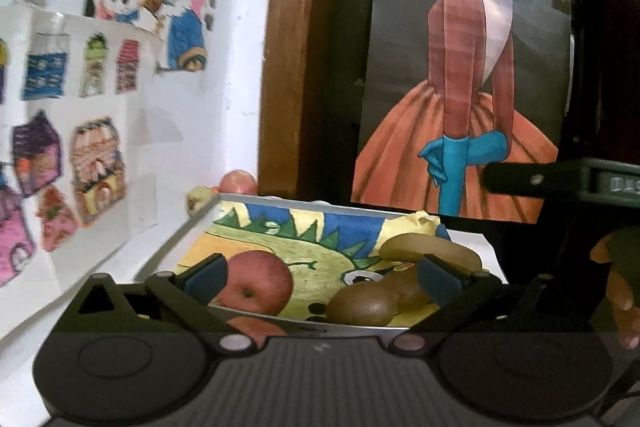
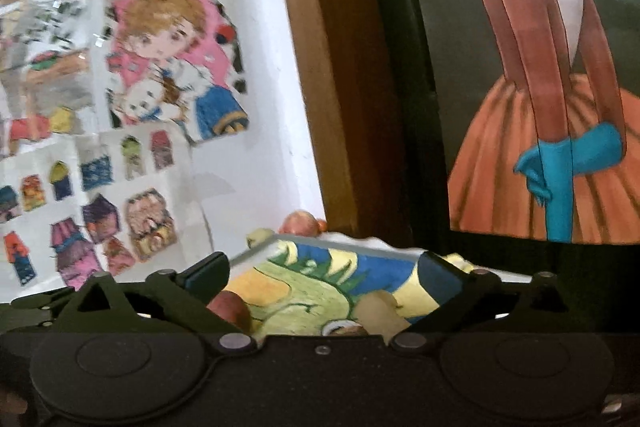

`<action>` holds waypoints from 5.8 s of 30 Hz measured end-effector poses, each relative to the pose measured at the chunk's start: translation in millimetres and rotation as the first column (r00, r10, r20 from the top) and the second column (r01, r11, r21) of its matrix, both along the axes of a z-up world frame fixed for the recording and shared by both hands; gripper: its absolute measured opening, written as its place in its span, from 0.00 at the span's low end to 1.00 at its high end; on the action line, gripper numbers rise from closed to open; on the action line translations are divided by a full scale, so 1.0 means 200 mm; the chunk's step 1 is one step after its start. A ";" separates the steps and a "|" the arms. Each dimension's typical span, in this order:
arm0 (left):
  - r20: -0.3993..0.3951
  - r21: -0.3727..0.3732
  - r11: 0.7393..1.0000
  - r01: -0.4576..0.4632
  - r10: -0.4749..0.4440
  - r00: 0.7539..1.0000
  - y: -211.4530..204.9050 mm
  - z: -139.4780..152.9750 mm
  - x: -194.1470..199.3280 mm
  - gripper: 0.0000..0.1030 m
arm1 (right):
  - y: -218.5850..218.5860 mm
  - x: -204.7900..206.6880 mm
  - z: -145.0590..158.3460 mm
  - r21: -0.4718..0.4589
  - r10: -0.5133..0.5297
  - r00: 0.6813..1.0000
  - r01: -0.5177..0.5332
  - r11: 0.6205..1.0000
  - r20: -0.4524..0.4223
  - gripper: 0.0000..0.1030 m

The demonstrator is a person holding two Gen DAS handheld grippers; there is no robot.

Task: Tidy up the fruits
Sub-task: 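Lower the kiwi into the tray and open the left tool while the right tool releases the banana there, then withdraw both open tools back from the tray, then move the left tool to a yellow banana while the right tool approaches a small red tomato, then close the left tool on the banana while the right tool grips the red tomato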

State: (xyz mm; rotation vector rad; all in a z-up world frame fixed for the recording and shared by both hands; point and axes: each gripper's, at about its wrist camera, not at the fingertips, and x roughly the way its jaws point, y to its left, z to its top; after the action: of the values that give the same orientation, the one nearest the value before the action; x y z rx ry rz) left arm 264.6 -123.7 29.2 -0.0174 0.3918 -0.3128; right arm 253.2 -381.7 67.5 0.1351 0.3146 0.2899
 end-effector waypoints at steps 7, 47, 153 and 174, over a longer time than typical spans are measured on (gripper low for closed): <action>0.044 -0.026 0.999 -0.020 0.022 0.999 0.11 0.10 -0.20 1.00 | 0.07 -0.27 0.11 -0.038 0.017 0.997 -0.014 0.999 0.074 0.99; 0.030 -0.030 0.991 -0.133 0.134 0.991 0.67 0.08 -0.92 1.00 | 0.60 -1.05 -0.18 -0.171 0.081 0.996 -0.084 0.982 -0.023 0.99; -0.261 0.161 0.986 0.028 0.015 0.965 0.44 -0.41 0.10 0.40 | 0.74 -0.05 -0.59 -0.240 0.155 0.909 -0.262 0.935 -0.387 0.28; -0.267 0.178 0.983 0.035 0.014 0.964 0.39 -0.41 0.07 0.42 | 0.75 -0.07 -0.58 -0.237 0.159 0.909 -0.264 0.935 -0.386 0.25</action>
State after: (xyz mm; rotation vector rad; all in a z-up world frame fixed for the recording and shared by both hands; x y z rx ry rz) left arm 278.3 -44.8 -52.9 0.1229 0.6882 -0.2849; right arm 238.8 -231.9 -48.2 -0.1360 0.7382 0.4351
